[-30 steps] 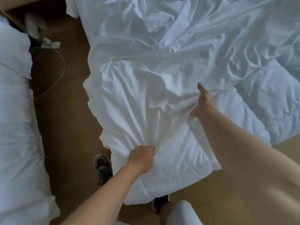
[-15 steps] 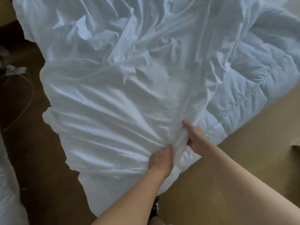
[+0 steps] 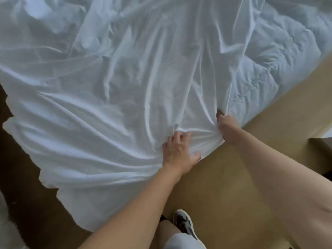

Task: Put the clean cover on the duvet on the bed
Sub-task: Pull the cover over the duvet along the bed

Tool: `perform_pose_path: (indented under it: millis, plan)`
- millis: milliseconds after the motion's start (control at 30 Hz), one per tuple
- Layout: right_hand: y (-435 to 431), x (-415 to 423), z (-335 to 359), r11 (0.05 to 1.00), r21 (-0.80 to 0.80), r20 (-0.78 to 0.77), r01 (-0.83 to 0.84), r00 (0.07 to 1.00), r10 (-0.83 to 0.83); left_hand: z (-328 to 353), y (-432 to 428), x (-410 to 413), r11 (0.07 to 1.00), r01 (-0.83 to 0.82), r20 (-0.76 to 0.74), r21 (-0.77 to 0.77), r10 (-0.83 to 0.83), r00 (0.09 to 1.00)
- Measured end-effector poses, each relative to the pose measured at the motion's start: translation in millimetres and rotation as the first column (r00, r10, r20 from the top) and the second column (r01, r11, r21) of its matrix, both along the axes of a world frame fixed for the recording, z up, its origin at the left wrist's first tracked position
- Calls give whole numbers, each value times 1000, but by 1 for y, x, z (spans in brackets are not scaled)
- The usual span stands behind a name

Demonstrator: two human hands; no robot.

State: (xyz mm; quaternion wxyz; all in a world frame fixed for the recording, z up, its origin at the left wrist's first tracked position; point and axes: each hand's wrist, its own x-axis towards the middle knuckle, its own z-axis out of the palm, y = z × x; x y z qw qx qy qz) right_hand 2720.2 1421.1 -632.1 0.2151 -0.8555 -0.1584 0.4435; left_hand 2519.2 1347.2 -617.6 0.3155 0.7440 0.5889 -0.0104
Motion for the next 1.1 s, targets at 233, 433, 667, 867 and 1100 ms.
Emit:
perform_pose_path:
  millis: [233,433,667,867,1100]
  plan:
    - [14,24,6,995,39,-358,88,931,-69,-11,60,82,996,35,-25,-82,-37,999]
    - [107,100,13,937,189,-805,293,593,-23,-37,142,160,984,22,-131,-175,-46,990]
    - [296,220,28,911,188,-843,366,537,-42,-35,264,276,963,-236,3,-129,239,971]
    - [423,325,18,922,360,-382,141,924,8,-27,407,373,881,-472,101,1,470,877]
    - [476,366,-23,930,263,-254,-257,912,323,-55,510,400,924,-261,14,-278,276,961]
